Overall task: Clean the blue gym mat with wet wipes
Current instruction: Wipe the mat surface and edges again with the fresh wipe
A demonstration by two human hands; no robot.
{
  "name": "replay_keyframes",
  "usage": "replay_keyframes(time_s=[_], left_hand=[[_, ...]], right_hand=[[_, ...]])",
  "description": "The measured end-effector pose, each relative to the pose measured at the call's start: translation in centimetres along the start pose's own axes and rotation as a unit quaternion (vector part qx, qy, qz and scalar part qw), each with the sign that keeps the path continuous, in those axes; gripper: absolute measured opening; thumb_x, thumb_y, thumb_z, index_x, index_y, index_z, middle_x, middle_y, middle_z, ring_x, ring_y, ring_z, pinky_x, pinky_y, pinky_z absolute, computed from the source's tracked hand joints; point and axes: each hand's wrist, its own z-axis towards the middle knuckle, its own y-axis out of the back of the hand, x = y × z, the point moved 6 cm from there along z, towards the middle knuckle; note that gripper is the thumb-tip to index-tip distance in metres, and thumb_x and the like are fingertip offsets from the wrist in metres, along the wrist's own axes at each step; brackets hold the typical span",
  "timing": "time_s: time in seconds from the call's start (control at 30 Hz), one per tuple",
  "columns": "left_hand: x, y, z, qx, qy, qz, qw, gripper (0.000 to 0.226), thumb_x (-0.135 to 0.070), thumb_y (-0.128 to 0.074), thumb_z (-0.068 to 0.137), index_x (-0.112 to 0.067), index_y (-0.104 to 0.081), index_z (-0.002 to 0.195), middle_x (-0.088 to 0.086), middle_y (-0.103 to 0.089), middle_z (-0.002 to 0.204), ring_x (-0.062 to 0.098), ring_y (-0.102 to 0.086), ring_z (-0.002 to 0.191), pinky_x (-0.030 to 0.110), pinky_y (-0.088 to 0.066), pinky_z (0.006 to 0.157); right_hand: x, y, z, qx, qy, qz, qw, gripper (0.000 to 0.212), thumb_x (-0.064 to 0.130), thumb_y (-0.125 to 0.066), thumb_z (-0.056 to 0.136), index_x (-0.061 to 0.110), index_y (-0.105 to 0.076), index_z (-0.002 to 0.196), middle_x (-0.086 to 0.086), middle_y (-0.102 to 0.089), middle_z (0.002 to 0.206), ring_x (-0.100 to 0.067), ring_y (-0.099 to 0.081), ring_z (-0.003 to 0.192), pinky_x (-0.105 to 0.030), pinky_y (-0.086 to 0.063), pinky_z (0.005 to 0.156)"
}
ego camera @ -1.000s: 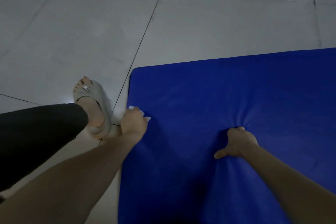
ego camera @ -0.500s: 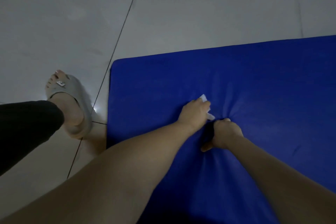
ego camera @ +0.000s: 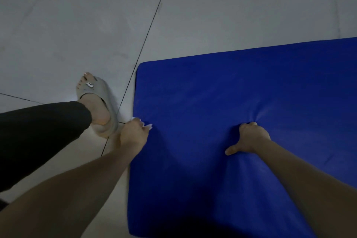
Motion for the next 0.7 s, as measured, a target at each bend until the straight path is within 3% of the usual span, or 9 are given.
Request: replay_keyframes(time_s=[0.07, 0.17, 0.23, 0.3, 0.37, 0.47, 0.53, 0.6, 0.7], left_hand=[[-1.5, -1.0, -0.7, -0.004, 0.025, -0.015, 1.000, 0.034, -0.042, -0.061, 0.099, -0.008, -0.059, 0.094, 0.011, -0.070, 0.102, 0.025, -0.066, 0.089, 0.035, -0.048, 0.074], [-6.3, -3.9, -1.7, 0.012, -0.007, -0.047, 0.999, 0.035, -0.044, -0.061, 0.099, -0.014, -0.053, 0.084, 0.009, -0.069, 0.100, 0.020, -0.059, 0.078, 0.032, -0.045, 0.070], [-10.3, -5.7, -2.1, 0.030, -0.034, -0.093, 0.995, 0.029, -0.038, -0.060, 0.101, -0.011, -0.057, 0.090, 0.005, -0.069, 0.107, 0.020, -0.064, 0.090, 0.034, -0.050, 0.076], [-14.8, -7.4, -2.6, 0.055, -0.075, -0.138, 0.986, 0.019, -0.023, -0.054, 0.103, -0.012, -0.055, 0.088, 0.000, -0.068, 0.117, 0.017, -0.067, 0.100, 0.034, -0.053, 0.079], [-19.5, -9.1, -3.6, 0.083, -0.136, -0.138, 0.977, 0.015, -0.014, -0.050, 0.101, -0.014, -0.052, 0.086, 0.000, -0.063, 0.125, 0.016, -0.064, 0.096, 0.032, -0.051, 0.076], [-24.4, -11.4, -5.6, 0.110, -0.237, -0.080, 0.962, 0.008, -0.010, -0.052, 0.097, -0.013, -0.059, 0.097, 0.005, -0.059, 0.120, 0.021, -0.058, 0.094, 0.032, -0.044, 0.074], [-24.9, -11.9, -6.3, 0.108, -0.305, -0.030, 0.946, 0.008, -0.013, -0.057, 0.095, -0.014, -0.059, 0.102, 0.007, -0.057, 0.114, 0.024, -0.055, 0.097, 0.035, -0.043, 0.075], [-23.5, -11.4, -6.3, 0.088, -0.382, 0.037, 0.919, 0.013, -0.017, -0.063, 0.092, -0.015, -0.058, 0.104, 0.005, -0.056, 0.109, 0.023, -0.055, 0.094, 0.034, -0.043, 0.072], [-18.6, -9.4, -5.0, 0.053, -0.396, 0.074, 0.914, 0.013, -0.024, -0.060, 0.095, -0.015, -0.059, 0.105, 0.004, -0.059, 0.108, 0.023, -0.056, 0.093, 0.033, -0.043, 0.070]], right_hand=[[-0.1, 0.0, 0.2, 0.000, -0.003, -0.003, 1.000, 0.122, 0.086, -0.077, 0.045, 0.014, -0.042, 0.138, -0.011, -0.044, 0.135, -0.025, -0.054, 0.114, -0.038, -0.054, 0.085], [-0.3, -0.1, 0.5, -0.004, -0.004, -0.010, 1.000, 0.118, 0.087, -0.077, 0.041, 0.017, -0.047, 0.131, -0.009, -0.047, 0.127, -0.019, -0.048, 0.093, -0.033, -0.048, 0.071], [-0.4, -0.2, 0.6, -0.006, -0.005, -0.016, 1.000, 0.117, 0.088, -0.076, 0.040, 0.016, -0.047, 0.129, -0.008, -0.047, 0.125, -0.019, -0.045, 0.089, -0.033, -0.045, 0.068], [-0.5, -0.4, 0.8, -0.006, 0.001, -0.018, 1.000, 0.118, 0.088, -0.076, 0.041, 0.015, -0.047, 0.129, -0.009, -0.047, 0.126, -0.020, -0.048, 0.091, -0.033, -0.046, 0.069], [-0.7, -0.4, 0.9, -0.005, 0.009, -0.008, 1.000, 0.118, 0.086, -0.078, 0.043, 0.014, -0.046, 0.131, -0.010, -0.046, 0.127, -0.023, -0.053, 0.100, -0.034, -0.048, 0.074], [-1.0, -0.5, 1.1, 0.001, 0.041, 0.011, 0.999, 0.115, 0.076, -0.083, 0.050, 0.020, -0.042, 0.142, -0.009, -0.046, 0.131, -0.026, -0.054, 0.117, -0.038, -0.053, 0.090], [-0.8, -0.5, 1.1, 0.002, 0.060, 0.007, 0.998, 0.112, 0.072, -0.084, 0.054, 0.026, -0.040, 0.146, -0.008, -0.045, 0.133, -0.026, -0.050, 0.122, -0.041, -0.052, 0.096], [-0.8, -0.5, 1.1, -0.007, 0.042, -0.007, 0.999, 0.110, 0.073, -0.083, 0.053, 0.020, -0.043, 0.140, -0.009, -0.044, 0.130, -0.027, -0.053, 0.116, -0.039, -0.053, 0.091], [-0.8, -0.6, 1.2, -0.003, 0.022, -0.021, 1.000, 0.113, 0.078, -0.082, 0.051, 0.011, -0.043, 0.134, -0.012, -0.043, 0.129, -0.030, -0.056, 0.112, -0.040, -0.053, 0.087]])
